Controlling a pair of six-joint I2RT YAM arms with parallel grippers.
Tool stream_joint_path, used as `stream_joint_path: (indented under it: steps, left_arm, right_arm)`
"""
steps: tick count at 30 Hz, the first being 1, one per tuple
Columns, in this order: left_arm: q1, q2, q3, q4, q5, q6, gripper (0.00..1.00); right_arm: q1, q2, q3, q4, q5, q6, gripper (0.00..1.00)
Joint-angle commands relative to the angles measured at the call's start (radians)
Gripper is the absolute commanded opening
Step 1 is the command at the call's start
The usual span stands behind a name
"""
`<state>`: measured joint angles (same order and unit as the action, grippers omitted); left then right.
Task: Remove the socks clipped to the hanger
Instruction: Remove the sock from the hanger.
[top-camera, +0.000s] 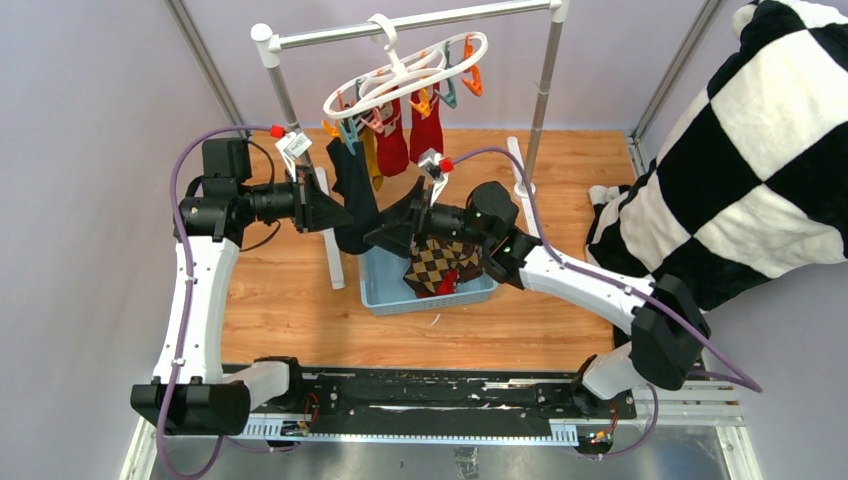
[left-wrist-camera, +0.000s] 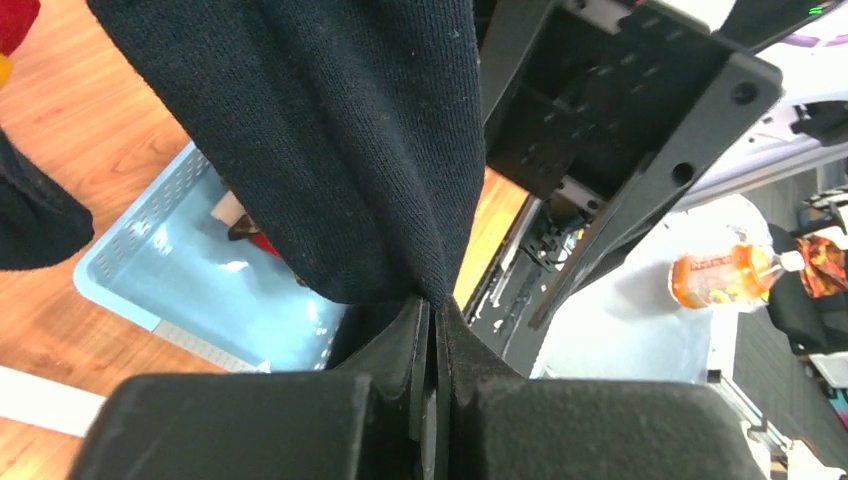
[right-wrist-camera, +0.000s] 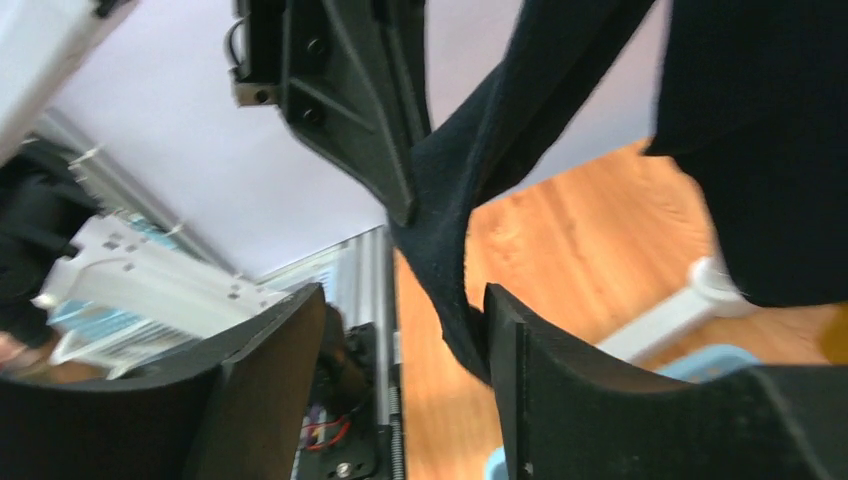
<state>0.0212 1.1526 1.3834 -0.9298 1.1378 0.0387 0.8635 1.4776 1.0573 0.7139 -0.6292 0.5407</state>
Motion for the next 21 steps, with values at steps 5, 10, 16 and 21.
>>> stream_joint_path:
  steps: [5, 10, 16, 21]
  left_arm:
    - [-0.080, -0.030, 0.021, 0.006, -0.133, 0.014, 0.00]
    - [-0.110, -0.038, 0.018, 0.052, -0.168, -0.032, 0.00]
    - [-0.124, -0.039, 0.033, 0.076, -0.188, -0.063, 0.00]
    - [-0.126, -0.040, 0.036, 0.077, -0.196, -0.066, 0.00]
  right_arm:
    - [0.001, -0.076, 0.136, -0.246, 0.442, -0.183, 0.73]
    - [0.036, 0.009, 0.259, -0.240, 0.593, -0.270, 0.73]
    - [0.042, 0.135, 0.433, -0.230, 0.655, -0.366, 0.70]
    - [0.042, 0.228, 0.574, -0.261, 0.607, -0.386, 0.67]
